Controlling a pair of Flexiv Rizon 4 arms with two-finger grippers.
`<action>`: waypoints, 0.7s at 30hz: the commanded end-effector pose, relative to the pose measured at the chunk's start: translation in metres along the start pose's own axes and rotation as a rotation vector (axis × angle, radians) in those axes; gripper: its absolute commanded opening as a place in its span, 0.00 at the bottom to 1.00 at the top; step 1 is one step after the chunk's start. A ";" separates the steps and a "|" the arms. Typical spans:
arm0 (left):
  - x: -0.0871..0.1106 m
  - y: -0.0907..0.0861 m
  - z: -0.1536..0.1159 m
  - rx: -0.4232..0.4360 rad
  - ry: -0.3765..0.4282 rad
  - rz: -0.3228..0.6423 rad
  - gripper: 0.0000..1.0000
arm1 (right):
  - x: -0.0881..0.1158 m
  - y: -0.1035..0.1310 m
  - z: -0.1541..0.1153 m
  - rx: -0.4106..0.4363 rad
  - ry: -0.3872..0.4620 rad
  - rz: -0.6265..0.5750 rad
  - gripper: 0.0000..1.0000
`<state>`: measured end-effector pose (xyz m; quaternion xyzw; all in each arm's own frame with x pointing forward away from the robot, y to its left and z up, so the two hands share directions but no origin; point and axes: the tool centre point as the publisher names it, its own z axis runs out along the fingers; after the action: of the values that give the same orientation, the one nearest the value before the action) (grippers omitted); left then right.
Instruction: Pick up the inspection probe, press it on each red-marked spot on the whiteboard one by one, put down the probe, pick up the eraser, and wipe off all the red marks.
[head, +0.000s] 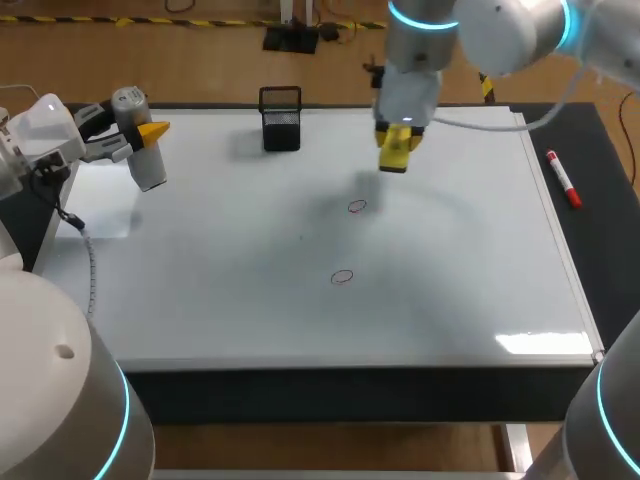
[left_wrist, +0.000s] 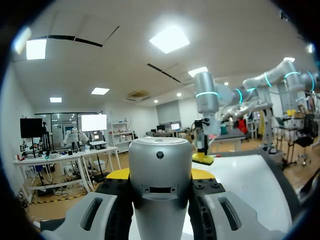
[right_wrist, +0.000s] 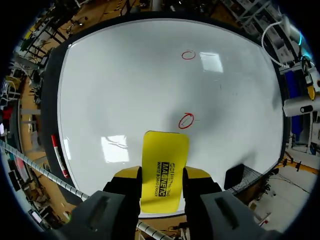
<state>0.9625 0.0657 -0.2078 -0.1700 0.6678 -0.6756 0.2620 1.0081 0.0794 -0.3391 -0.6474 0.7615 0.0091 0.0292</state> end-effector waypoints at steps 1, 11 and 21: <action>0.000 0.000 0.001 0.003 -0.003 0.002 0.00 | 0.048 -0.011 -0.003 -0.017 -0.019 0.030 0.00; 0.000 0.000 0.001 0.003 -0.003 0.002 0.00 | 0.105 -0.033 0.002 -0.041 -0.003 0.154 0.00; 0.000 0.000 0.001 0.003 -0.003 0.002 0.00 | 0.120 -0.043 0.015 -0.068 -0.008 0.194 0.00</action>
<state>0.9625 0.0656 -0.2078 -0.1700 0.6678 -0.6756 0.2621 1.0271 -0.0437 -0.3564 -0.5704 0.8204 0.0375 0.0118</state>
